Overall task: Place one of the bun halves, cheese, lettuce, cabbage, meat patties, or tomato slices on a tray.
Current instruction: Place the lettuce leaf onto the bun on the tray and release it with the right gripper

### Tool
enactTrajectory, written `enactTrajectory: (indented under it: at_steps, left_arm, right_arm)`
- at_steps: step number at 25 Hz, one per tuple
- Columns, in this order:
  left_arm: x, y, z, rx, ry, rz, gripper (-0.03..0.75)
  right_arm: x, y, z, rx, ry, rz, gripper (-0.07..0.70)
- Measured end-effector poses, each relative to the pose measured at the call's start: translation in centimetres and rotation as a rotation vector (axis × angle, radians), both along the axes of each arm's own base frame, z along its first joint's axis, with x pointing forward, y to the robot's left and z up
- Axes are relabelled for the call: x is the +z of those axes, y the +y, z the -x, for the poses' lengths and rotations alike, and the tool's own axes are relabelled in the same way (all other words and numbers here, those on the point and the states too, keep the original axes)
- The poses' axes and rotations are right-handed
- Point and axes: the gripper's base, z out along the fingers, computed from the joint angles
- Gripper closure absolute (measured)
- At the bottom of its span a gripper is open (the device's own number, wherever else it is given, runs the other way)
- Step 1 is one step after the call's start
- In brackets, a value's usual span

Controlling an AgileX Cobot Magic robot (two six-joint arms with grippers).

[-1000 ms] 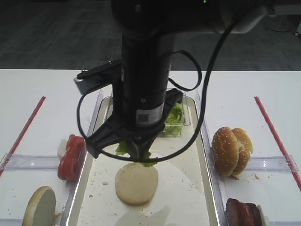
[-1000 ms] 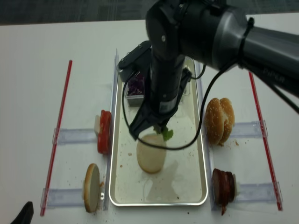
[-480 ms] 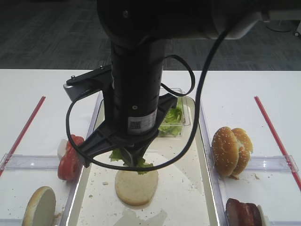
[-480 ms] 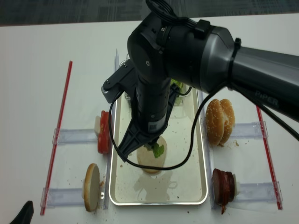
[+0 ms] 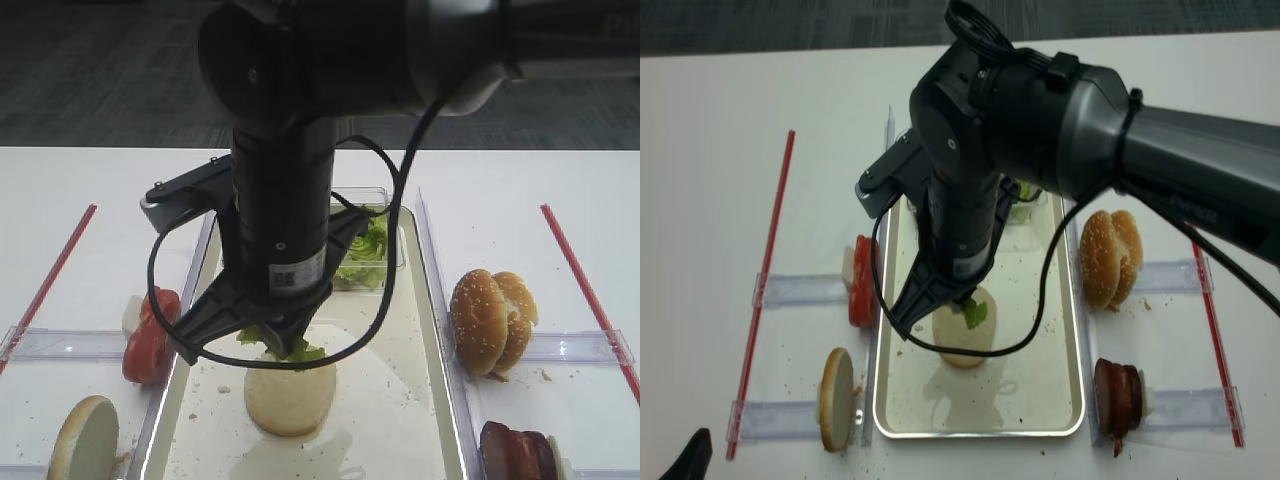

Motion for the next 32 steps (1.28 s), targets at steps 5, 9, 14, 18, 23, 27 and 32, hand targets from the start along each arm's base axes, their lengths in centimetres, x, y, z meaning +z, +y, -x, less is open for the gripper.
enactTrajectory:
  at_steps: [5, 9, 14, 18, 23, 27, 32]
  left_arm:
    - [0.0, 0.0, 0.0, 0.0, 0.0, 0.0, 0.098]
    - [0.0, 0.0, 0.0, 0.0, 0.0, 0.0, 0.099]
    - [0.0, 0.0, 0.0, 0.0, 0.0, 0.0, 0.098]
    - [0.0, 0.0, 0.0, 0.0, 0.0, 0.0, 0.098]
    - [0.0, 0.0, 0.0, 0.0, 0.0, 0.0, 0.098]
    - [0.0, 0.0, 0.0, 0.0, 0.0, 0.0, 0.098]
    - [0.0, 0.0, 0.0, 0.0, 0.0, 0.0, 0.098]
  right_arm:
    - [-2.0, 0.2, -0.8, 0.0, 0.007, 0.045, 0.568]
    - [-3.3, 0.6, -1.4, 0.001, -0.017, 0.052, 0.568]
    - [-4.6, 0.8, -1.7, 0.008, -0.015, 0.079, 0.568]
    - [-5.5, 0.8, -1.9, 0.012, -0.009, 0.105, 0.568]
    - [-6.7, 0.9, -2.0, 0.013, 0.008, 0.128, 0.568]
    - [-6.8, 1.0, -2.0, 0.012, 0.014, 0.129, 0.568]
    - [-6.8, 1.0, -2.0, 0.012, 0.014, 0.129, 0.568]
